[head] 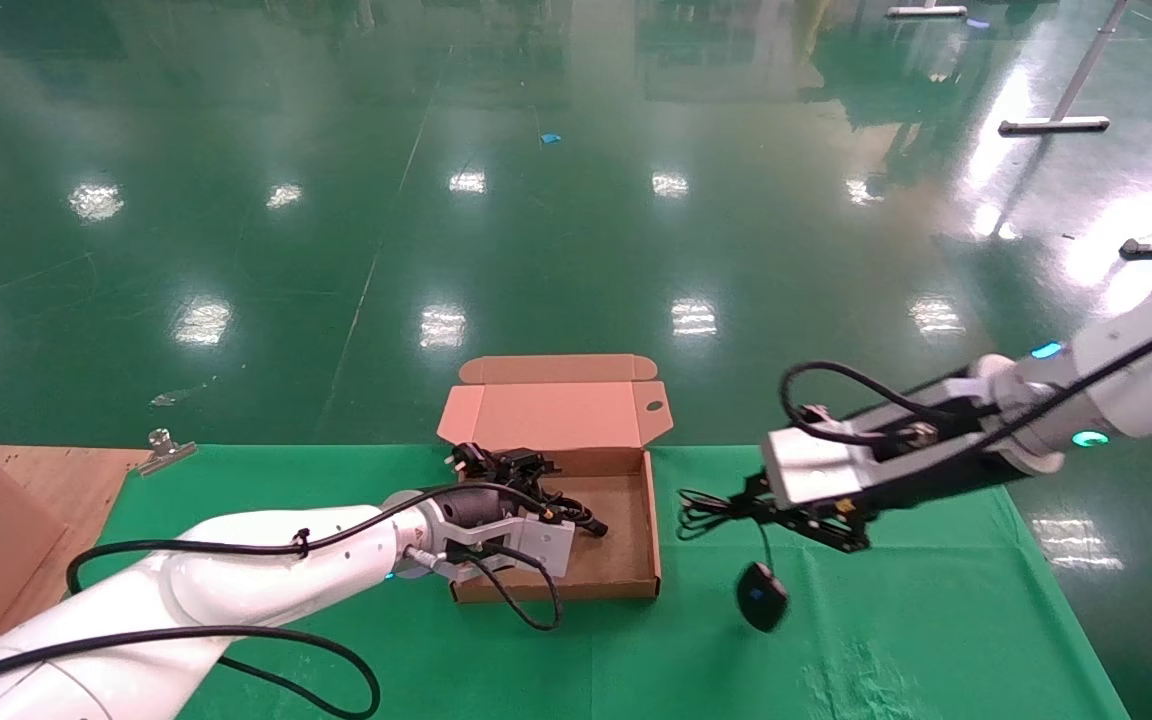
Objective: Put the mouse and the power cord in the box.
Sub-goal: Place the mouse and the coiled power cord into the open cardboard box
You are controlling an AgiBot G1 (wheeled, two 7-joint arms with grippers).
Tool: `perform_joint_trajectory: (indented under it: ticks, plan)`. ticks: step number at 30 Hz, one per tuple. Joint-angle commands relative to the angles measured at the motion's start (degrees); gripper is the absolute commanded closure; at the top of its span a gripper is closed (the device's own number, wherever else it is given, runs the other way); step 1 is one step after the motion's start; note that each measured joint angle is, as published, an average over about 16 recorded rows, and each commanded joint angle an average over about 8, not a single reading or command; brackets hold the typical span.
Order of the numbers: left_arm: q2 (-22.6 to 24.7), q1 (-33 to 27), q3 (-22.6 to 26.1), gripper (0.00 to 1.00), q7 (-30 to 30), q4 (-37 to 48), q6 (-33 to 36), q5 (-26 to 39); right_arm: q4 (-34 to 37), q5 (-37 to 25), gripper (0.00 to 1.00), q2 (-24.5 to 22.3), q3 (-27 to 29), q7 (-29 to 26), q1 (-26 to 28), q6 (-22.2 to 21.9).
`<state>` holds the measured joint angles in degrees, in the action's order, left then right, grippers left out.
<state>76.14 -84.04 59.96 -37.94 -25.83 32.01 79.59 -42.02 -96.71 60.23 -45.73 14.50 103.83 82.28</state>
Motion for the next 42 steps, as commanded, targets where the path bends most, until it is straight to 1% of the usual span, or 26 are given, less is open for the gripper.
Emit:
perform_joint_trajectory:
  ticks: [1, 4, 7, 12, 17, 21, 24, 28, 30, 34, 35, 36, 37, 40, 42]
  plan:
    - [0.03, -0.47, 0.03, 0.00, 0.81, 0.55, 0.91, -1.72, 0.05, 0.07, 1.00, 0.67, 0.05, -0.05, 0.40, -0.14]
    - [-3.29, -2.12, -2.36, 0.00, 0.40, 0.52, 7.52, -6.32, 0.58, 0.02, 1.00, 2.94, 0.13, -0.33, 1.95, -0.81]
    - [-7.92, -3.08, -4.76, 0.00, -1.49, -0.79, 13.48, -10.17, 1.39, -0.18, 1.00, 5.85, 0.08, -0.80, 3.66, -1.66]
    - [-15.97, -3.19, -8.41, 0.00, -2.14, -3.51, 20.82, -15.95, 3.71, -1.18, 1.00, 11.79, -0.67, -1.32, 5.38, -3.74]
    - [-22.67, -2.48, -11.15, 0.00, -1.35, -5.12, 26.57, -20.63, 6.15, -1.90, 1.00, 16.82, -2.63, -1.37, 4.65, -7.21]
    - [-26.67, -1.57, -12.80, 0.00, -2.08, -5.08, 29.82, -23.32, 4.85, -0.63, 1.00, 18.28, -5.94, -2.59, 2.74, -11.35]
    - [-28.77, -1.04, -13.57, 0.00, -3.20, -4.35, 31.19, -24.38, 2.75, 1.17, 1.00, 18.52, -9.41, -4.24, 1.16, -14.97]
    - [-30.18, -0.58, -14.28, 0.00, -4.61, -2.91, 32.89, -25.47, 1.35, 3.39, 1.00, 18.58, -14.49, -5.96, -1.05, -20.35]
    - [-30.28, -0.50, -14.51, 0.00, -5.34, -2.09, 33.63, -25.86, 1.56, 4.04, 1.00, 18.54, -16.85, -6.38, -2.20, -23.45]
    - [-30.00, -0.67, -14.84, 0.00, -6.63, -0.25, 35.15, -26.49, 3.47, 4.36, 1.00, 18.43, -20.73, -6.48, -4.67, -31.00]
    - [-29.87, -0.79, -14.86, 0.00, -6.89, 0.18, 35.38, -26.51, 4.07, 4.32, 0.99, 18.41, -21.50, -6.39, -5.24, -32.88]
    - [-29.75, -0.92, -14.87, 0.00, -7.13, 0.62, 35.60, -26.52, 4.64, 4.31, 0.94, 18.39, -22.23, -6.26, -5.79, -34.73]
    - [-29.63, -1.05, -14.87, 0.00, -7.36, 1.04, 35.80, -26.52, 5.18, 4.33, 0.85, 18.37, -22.92, -6.12, -6.33, -36.43]
    - [-29.42, -1.34, -14.90, 0.00, -7.84, 1.94, 36.27, -26.53, 6.29, 4.46, 0.47, 18.38, -24.50, -5.69, -7.53, -39.92]
    - [-29.39, -1.47, -14.94, 0.00, -8.10, 2.41, 36.53, -26.56, 6.74, 4.75, 0.22, 18.42, -25.41, -5.47, -8.19, -41.44]
